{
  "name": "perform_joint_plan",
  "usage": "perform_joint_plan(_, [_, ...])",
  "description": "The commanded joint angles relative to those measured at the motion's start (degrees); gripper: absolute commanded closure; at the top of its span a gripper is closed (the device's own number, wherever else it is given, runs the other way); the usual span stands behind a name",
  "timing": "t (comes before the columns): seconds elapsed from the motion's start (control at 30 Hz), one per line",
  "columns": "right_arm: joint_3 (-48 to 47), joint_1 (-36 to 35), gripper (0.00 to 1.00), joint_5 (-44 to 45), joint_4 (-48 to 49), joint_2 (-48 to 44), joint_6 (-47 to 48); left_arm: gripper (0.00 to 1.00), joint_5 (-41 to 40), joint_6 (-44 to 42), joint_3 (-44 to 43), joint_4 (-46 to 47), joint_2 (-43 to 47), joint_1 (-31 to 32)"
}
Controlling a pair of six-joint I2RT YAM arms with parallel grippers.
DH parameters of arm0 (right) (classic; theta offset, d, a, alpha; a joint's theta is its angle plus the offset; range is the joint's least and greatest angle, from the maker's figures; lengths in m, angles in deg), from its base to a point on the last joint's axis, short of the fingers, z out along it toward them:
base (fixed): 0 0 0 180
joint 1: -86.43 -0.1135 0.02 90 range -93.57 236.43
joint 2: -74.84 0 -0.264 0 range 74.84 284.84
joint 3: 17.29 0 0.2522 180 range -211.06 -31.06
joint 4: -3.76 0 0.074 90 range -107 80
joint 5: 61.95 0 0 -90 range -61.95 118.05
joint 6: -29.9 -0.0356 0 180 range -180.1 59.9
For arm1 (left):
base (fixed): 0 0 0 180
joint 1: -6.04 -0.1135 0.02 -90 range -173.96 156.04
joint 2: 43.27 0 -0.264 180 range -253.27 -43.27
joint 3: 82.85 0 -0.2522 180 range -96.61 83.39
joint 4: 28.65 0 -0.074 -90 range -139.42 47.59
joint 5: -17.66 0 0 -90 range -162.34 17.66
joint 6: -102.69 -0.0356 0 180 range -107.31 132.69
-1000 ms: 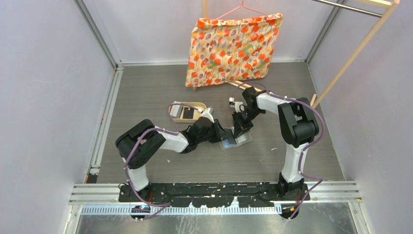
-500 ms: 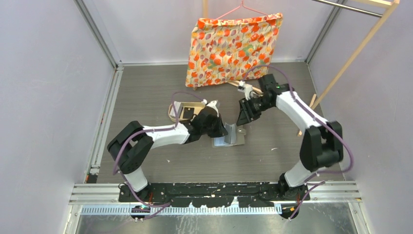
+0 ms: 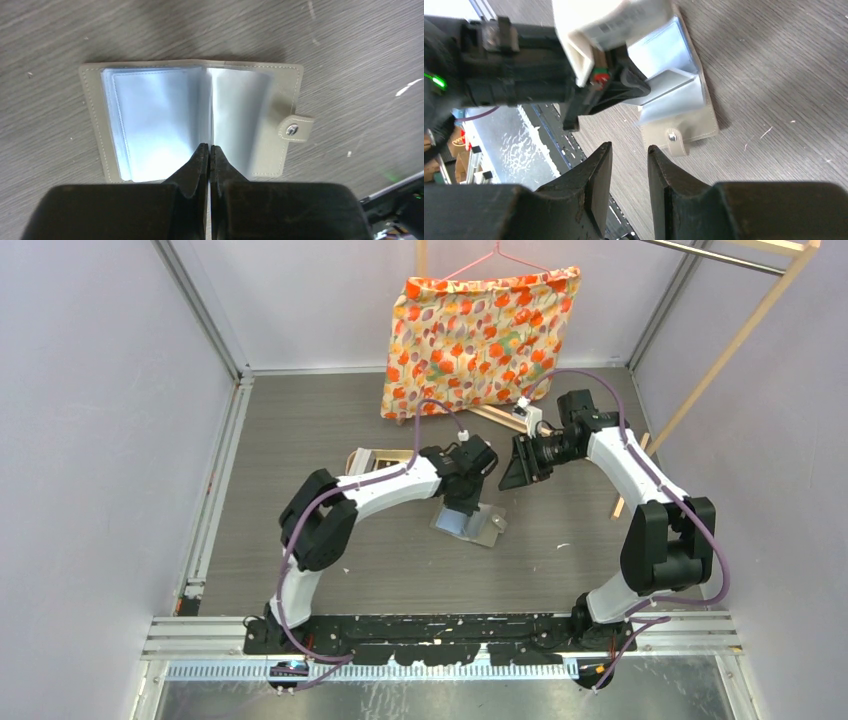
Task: Put the credit cards into the card holder
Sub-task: Turn over the card slot in the card holder.
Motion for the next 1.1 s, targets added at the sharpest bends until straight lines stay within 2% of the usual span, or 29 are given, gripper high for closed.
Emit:
perform_joint_plan(0.0, [-0.3, 0.0, 0.63, -1.5, 0.0, 0.8, -0.5, 0.98, -4.8, -3.0, -7.9, -11.1, -2.4, 1.8])
perform_joint_plan(0.07, [-0.4, 0.0, 0.63, -1.2, 0.1, 1.4, -0.8, 0.95, -4.2, -3.0, -10.2, -11.9, -4.0, 2.4])
perform_joint_plan(0.2, [-0.5, 0.5, 0.63, -1.4, 0.0, 2.1, -1.1, 0.8, -0.9, -2.5, -11.3, -10.4, -6.0, 3.0])
perform_joint_plan(0.3, [-0.4, 1.4, 0.63, -2.1, 0.0, 2.0, -1.3, 0.69, 1.1, -1.6, -9.4, -7.7, -5.7, 3.0])
perform_joint_plan(0.43, [-0.5, 2.5, 0.63, -2.6, -0.2, 1.9, -1.2, 0.62, 4.2, 0.4, -4.8, -1.8, -3.7, 2.9])
perform_joint_plan(0.73, [-0.3, 4.0, 0.63, -3.9, -0.5, 1.8, -1.4, 0.6, 15.9, 8.1, 8.1, 18.7, -0.2, 0.7])
perform_joint_plan(1.0, [0.2, 4.1, 0.63, -5.9, -0.4, 3.2, -2.0, 0.59, 17.4, 11.1, 15.1, 29.0, 4.4, -0.8])
perform_joint_plan(1.07, [0.5, 4.1, 0.66, -7.2, 0.1, 4.1, -2.9, 0.58, 17.1, 11.2, 17.1, 31.2, 6.1, -1.2])
